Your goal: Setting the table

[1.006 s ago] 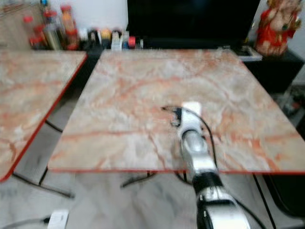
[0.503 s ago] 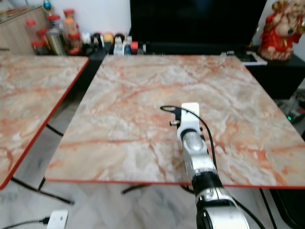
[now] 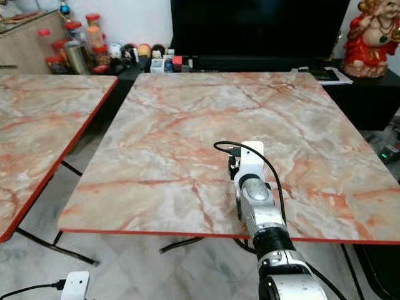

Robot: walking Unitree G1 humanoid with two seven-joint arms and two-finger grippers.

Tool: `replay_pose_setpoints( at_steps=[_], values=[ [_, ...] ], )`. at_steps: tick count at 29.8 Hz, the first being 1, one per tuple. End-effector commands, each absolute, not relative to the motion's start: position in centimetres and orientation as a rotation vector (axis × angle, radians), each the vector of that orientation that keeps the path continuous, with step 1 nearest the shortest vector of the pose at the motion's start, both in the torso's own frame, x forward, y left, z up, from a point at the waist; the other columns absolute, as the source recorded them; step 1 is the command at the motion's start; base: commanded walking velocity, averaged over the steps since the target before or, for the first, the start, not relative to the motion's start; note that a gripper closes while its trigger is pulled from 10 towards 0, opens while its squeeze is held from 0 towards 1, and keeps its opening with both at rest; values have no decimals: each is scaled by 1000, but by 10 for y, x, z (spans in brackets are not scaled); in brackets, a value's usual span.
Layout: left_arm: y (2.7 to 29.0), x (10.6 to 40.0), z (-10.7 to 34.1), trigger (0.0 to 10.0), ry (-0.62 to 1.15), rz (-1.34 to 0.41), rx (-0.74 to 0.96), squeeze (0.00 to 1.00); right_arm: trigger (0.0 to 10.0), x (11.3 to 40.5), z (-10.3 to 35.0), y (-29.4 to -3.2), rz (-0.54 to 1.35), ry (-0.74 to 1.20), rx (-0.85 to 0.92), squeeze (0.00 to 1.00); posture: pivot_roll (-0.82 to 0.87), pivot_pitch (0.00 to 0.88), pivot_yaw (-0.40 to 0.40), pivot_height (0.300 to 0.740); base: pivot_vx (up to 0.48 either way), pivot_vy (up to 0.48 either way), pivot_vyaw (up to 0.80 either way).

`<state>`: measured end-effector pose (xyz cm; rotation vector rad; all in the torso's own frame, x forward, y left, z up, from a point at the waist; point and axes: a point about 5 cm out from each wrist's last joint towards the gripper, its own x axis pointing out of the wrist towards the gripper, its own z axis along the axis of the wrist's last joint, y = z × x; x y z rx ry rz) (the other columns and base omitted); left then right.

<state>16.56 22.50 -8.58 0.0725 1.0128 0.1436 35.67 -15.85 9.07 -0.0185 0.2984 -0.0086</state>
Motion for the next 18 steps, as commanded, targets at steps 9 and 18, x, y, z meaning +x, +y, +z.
replay_pose_setpoints(
  at_steps=[9, 18],
  values=[
    [213, 167, -88, 10000, 1026, 121, 68, 0, 10000, 348, 84, -157, 28, 409, -27, 1000, 17, 0, 22, 740, 0, 0, 0],
    [211, 169, -88, 10000, 1033, 118, 62, 0, 10000, 344, 78, -153, 60, 496, -26, 0, 19, 0, 23, 740, 0, 0, 0]
  ],
)
